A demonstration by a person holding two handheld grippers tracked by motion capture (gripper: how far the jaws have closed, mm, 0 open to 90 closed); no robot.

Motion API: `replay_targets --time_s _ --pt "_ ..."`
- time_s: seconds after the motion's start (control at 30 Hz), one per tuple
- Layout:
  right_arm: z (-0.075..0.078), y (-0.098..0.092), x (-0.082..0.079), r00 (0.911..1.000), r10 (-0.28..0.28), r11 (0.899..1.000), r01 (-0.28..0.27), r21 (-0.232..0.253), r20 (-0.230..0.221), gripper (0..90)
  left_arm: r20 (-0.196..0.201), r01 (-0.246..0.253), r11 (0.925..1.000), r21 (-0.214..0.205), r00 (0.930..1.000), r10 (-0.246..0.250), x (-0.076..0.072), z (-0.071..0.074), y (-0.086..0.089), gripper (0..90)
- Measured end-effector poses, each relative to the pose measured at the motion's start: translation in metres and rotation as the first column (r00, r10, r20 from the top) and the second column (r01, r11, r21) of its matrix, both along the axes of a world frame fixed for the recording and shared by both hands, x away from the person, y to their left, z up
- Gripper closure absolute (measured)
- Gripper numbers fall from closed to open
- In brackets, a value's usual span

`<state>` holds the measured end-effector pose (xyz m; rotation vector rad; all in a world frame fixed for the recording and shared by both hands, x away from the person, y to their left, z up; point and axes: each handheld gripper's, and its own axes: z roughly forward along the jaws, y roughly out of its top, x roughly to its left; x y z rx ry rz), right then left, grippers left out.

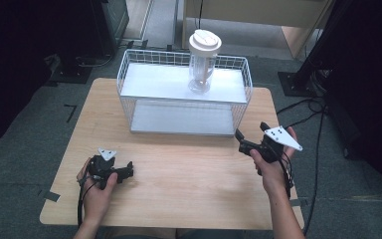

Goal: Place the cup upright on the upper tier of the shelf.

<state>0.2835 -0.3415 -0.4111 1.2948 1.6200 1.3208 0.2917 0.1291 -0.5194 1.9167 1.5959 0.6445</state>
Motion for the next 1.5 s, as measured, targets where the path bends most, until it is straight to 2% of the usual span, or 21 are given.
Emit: replay_targets --time_s 0.5,0.77,0.93,1.07,1.27,1.4,1.43,1.47,1.5 --pt "-0.050 -0.034 -0.032 0.9911 -0.071 0.997 0.070 -0.016 -0.112 7.1 0.001 -0.001 1.0000 -0.001 1.0000 0.001 0.000 0.000 0.000 0.0" --pt "-0.071 -0.042 -0.047 0.9818 -0.091 0.996 0.085 -0.039 -0.167 7.2 0.001 -0.001 1.0000 -0.001 1.0000 0.001 0.000 0.000 0.000 0.0" --pt "-0.083 -0.049 -0.055 0.9726 -0.107 0.993 0.095 -0.067 -0.206 7.2 0.001 -0.001 1.0000 -0.001 1.0000 0.001 0.000 0.000 0.000 0.0" --pt "-0.089 -0.053 -0.061 0.9646 -0.118 0.990 0.095 -0.109 -0.236 7.2 0.001 -0.001 1.0000 -0.001 1.0000 0.001 0.000 0.000 0.000 0.0" --pt "-0.101 -0.055 -0.065 0.9382 -0.155 0.979 0.104 -0.177 -0.309 7.2 0.001 -0.001 1.0000 -0.001 1.0000 0.001 0.000 0.000 0.000 0.0" --pt "-0.110 -0.055 -0.066 0.9234 -0.152 0.980 0.094 -0.177 -0.352 7.2 0.000 -0.001 1.0000 -0.002 1.0000 0.001 0.000 0.000 0.000 0.0" --pt "-0.112 -0.055 -0.065 0.9136 -0.145 0.982 0.086 -0.167 -0.380 7.6 0.002 -0.002 1.0000 -0.002 1.0000 0.002 0.000 0.000 0.000 0.0" --pt "-0.112 -0.056 -0.064 0.9083 -0.142 0.984 0.087 -0.154 -0.393 7.7 0.000 -0.001 1.0000 -0.002 1.0000 0.001 0.000 0.000 0.000 0.0" --pt "-0.112 -0.056 -0.064 0.9108 -0.148 0.984 0.097 -0.149 -0.386 8.4 0.000 -0.001 1.0000 -0.001 1.0000 0.001 0.000 0.000 0.000 0.0"
